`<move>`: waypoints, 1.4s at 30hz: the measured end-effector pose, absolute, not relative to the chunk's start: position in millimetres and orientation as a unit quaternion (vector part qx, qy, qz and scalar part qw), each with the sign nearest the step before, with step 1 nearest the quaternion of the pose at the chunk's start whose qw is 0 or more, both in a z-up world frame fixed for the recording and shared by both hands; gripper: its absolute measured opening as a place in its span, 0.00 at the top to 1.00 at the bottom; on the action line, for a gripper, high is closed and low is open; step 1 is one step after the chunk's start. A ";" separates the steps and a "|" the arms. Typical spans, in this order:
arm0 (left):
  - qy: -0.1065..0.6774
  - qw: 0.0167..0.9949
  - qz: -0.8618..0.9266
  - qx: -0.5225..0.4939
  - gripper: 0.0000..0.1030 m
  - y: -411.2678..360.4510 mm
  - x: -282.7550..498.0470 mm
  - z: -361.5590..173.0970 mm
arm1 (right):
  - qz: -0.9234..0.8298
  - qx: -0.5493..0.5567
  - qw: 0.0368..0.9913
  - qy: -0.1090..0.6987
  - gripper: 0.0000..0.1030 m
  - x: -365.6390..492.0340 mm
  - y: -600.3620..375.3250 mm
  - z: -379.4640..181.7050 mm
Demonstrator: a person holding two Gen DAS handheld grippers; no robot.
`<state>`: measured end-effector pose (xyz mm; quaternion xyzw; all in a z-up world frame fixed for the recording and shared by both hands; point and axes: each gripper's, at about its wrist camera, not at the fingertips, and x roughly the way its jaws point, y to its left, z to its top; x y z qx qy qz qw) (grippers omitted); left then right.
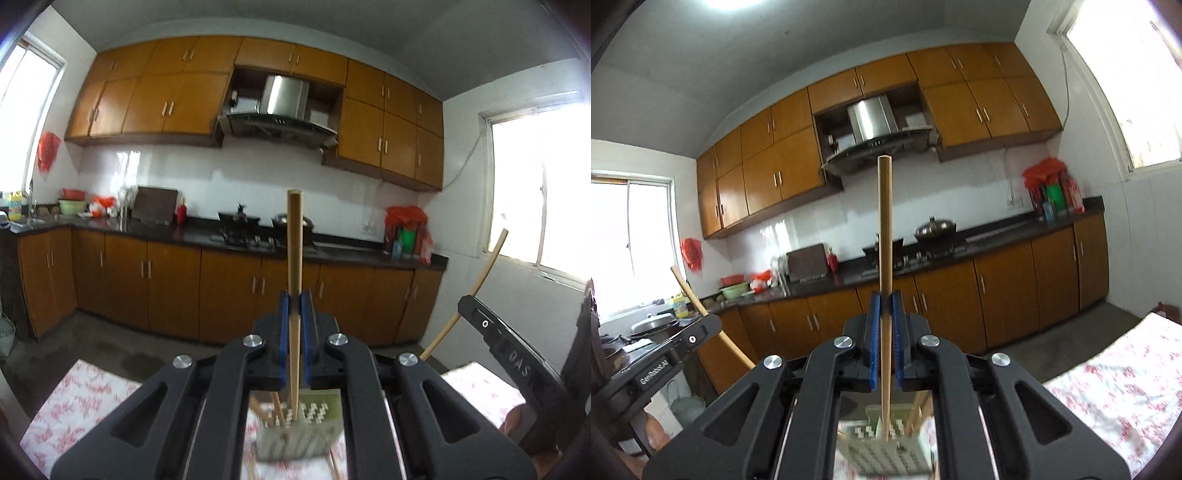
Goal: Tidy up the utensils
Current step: 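Lift both held chopsticks and insert them upright into the green holder, then open both grippers to release the chopsticks and return over the table, then grasp a bamboo chopstick with the left gripper while the right gripper grasps another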
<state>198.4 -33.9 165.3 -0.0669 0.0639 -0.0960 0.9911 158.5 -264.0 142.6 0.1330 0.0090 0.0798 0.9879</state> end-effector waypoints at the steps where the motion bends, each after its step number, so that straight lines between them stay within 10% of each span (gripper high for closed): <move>1: 0.061 0.992 -0.091 -0.066 0.92 -37.2 205.4 163.7 | 0.078 0.129 0.989 0.006 0.93 163.7 -260.7 140.2; 11: 0.101 0.988 -0.081 -0.081 0.90 -47.1 253.0 117.8 | 0.072 0.109 0.990 0.051 0.90 197.3 -255.0 104.3; 14: 0.100 0.988 -0.078 -0.086 0.78 -38.9 247.5 118.4 | 0.067 0.104 0.991 0.046 0.60 185.6 -259.3 109.4; 24: 0.114 0.990 -0.066 -0.060 0.49 2.1 160.2 103.2 | 0.046 0.081 0.991 0.098 0.55 124.0 -289.0 96.2; 32: 0.319 0.947 -0.043 -0.020 0.47 12.3 150.0 -25.1 | 0.080 0.088 0.916 0.382 0.66 139.3 -271.0 -47.6; 42: 0.415 0.906 -0.070 -0.051 0.55 -20.0 157.8 -81.3 | 0.085 0.044 0.899 0.428 0.78 141.7 -230.7 -90.7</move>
